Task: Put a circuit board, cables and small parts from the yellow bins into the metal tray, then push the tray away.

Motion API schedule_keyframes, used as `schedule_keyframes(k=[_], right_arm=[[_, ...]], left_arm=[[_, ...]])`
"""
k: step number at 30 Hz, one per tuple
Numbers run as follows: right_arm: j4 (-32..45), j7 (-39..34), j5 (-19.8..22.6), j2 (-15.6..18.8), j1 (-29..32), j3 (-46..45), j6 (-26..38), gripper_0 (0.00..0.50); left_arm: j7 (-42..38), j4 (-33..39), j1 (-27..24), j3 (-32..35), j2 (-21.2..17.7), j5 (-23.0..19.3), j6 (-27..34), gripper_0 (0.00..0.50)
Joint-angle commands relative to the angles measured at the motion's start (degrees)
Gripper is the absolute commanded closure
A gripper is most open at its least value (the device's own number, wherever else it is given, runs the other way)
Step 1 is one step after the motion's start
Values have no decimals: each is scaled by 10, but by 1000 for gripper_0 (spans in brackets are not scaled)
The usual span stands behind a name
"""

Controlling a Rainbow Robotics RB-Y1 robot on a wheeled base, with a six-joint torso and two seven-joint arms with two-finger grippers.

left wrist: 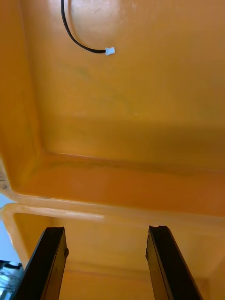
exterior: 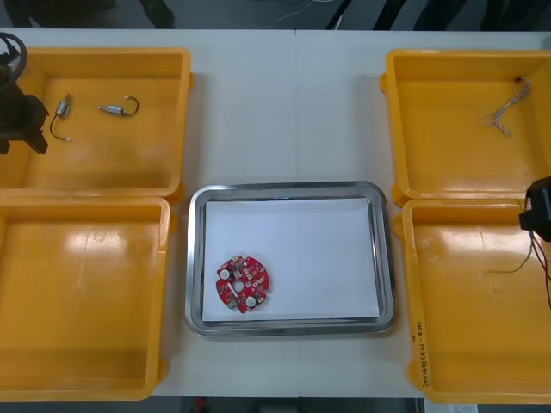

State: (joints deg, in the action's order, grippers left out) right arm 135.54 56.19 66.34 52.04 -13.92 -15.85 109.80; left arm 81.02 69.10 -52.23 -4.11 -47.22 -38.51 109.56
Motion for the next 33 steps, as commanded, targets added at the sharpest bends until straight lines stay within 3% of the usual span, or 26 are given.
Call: schedule_keyframes(k=[1,8,16,23,33], right_arm=[[2,8,29,25,-77,72,2,500],[6,26,32,25,-150,167,2,500],[22,52,-10,21,-233,314,-21,500],[14,138,-48,-23,-280,386,-18,500],[-5,249,-94,-99,-299,432,-6,500]], left_arm=[[29,-51,-57,-19,20,19,-22,0],[40,-116,-85,-19,40,53,-59,0],[53,-186,-105,-20,57,70,-139,0],[67,-233,-107,-20,69,84,-226,0],[85,-287,-107,-19,79,95,-337,0]])
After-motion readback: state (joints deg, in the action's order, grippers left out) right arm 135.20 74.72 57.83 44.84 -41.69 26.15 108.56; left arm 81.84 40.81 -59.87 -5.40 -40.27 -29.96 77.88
